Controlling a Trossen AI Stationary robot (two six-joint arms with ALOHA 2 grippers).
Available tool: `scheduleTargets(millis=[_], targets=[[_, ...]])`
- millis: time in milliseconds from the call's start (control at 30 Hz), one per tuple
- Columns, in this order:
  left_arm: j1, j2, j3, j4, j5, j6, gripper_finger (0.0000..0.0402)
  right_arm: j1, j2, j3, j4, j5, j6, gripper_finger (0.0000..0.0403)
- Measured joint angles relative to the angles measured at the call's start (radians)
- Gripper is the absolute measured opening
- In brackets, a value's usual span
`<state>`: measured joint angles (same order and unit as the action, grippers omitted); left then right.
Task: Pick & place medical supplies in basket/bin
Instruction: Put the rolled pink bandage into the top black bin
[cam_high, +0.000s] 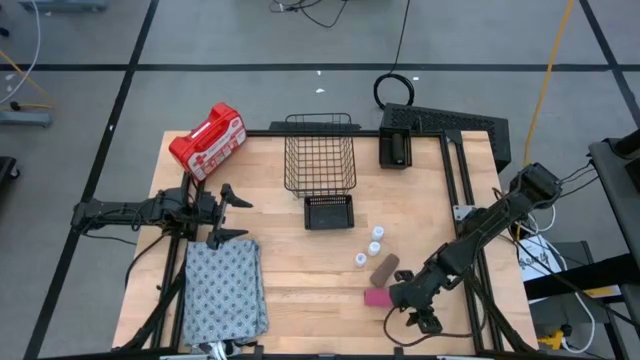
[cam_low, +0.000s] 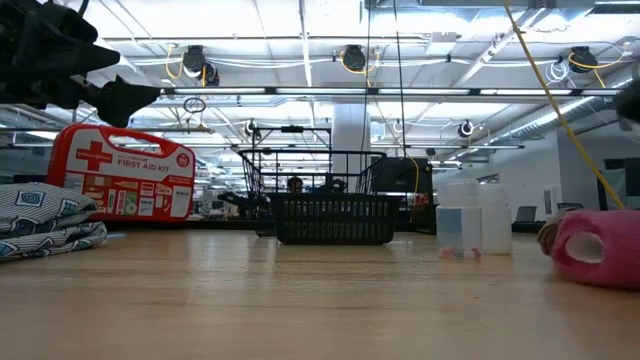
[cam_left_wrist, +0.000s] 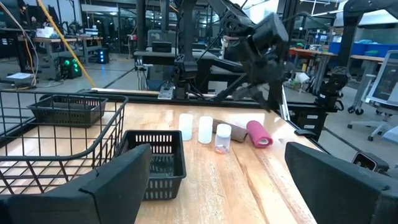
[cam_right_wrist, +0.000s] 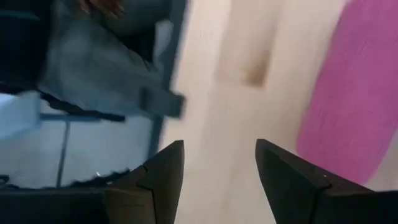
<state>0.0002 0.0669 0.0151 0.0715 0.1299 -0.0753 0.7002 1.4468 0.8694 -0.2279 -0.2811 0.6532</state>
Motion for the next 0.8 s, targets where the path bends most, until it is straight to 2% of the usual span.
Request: scheduleTargets(millis=[167, 300, 400, 500, 633, 700, 800], targets=[[0.000, 0.000, 0.000, 0.000, 0.000, 0.000, 0.0374, 0.000, -0.021, 0.000, 0.204, 0.092, 0.010, 0.0189], [0.000, 0.000, 0.000, 0.001, 0.000, 0.000, 0.0374, -0.003, -0.021, 0.000, 0.361, 0.140, -0.080, 0.0187], [0.000, 0.000, 0.000, 0.002, 0.000, 0.000, 0.0374, -0.005, -0.021, 0.002, 0.385, 0.271, -0.114, 0.0189], [0.000, 0.000, 0.000, 0.002, 0.000, 0.000, 0.0374, -0.006, -0.021, 0.037, 0.255, 0.378, -0.126, 0.0197], [0.000, 0.000, 0.000, 0.002, 0.000, 0.000, 0.0374, -0.002, -0.009, 0.129, -0.041, 0.492, -0.117, 0.0211], [0.000, 0.000, 0.000, 0.002, 0.000, 0.000, 0.0374, 0.006, 0.006, 0.147, -0.160, 0.527, -0.099, 0.0217], [0.000, 0.000, 0.000, 0.002, 0.000, 0.000, 0.0374, 0.011, 0.049, 0.147, -0.214, 0.526, -0.049, 0.0224]])
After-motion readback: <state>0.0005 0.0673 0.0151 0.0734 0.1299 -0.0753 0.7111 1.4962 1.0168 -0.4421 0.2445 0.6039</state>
